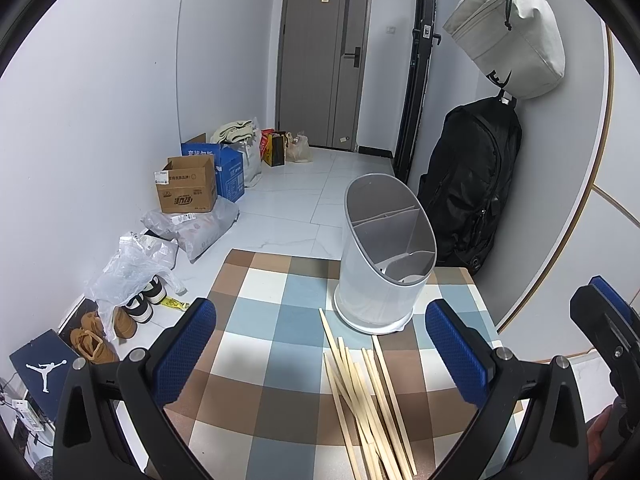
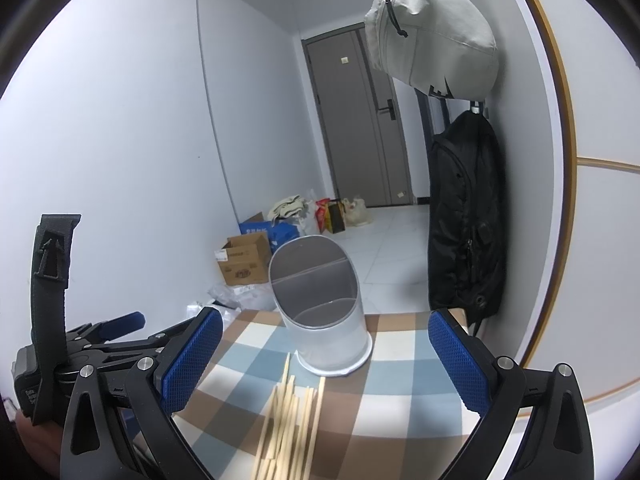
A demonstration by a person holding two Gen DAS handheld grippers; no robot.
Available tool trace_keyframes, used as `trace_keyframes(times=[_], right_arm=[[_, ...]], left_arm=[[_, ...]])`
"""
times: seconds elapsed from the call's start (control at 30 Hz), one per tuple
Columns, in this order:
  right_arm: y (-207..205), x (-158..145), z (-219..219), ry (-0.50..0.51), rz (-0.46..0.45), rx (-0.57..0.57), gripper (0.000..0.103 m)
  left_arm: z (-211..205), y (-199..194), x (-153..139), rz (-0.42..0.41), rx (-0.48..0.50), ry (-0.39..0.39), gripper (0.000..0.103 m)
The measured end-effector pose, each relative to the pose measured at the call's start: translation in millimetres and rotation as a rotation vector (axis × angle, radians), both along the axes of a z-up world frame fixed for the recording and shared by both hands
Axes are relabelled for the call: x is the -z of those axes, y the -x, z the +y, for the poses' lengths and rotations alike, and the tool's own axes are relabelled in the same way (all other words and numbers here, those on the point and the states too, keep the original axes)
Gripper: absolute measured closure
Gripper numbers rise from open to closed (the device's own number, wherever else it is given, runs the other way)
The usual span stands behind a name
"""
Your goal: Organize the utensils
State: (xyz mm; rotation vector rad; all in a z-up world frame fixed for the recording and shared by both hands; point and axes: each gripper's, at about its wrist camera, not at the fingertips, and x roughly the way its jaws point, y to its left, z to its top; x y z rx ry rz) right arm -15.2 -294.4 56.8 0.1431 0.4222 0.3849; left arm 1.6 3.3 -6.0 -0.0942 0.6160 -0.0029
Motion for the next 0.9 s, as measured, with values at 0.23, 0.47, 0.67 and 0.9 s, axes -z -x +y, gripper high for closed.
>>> trace_keyframes(times=[0.23,0.47,0.67,0.9], right_arm=[[0,0,0,-0.001,0.0,-0.001,0.0],[-1,2,1,-0.02,0.016,-0.01,0.0],[-1,2,-2,-0.052,0.03,-0.022,0.0],[-11,10,2,-0.023,0.088,-0.023,0.0]], left_arm=[[-1,0,0,0.001,0.0,-0.001,0.001],[0,0,3,0.009,0.007,0.01,0.001],[1,-4,5,0.024,0.02,0.018,0.001],[10,-14,11,0.075,0.026,0.041,0.001]])
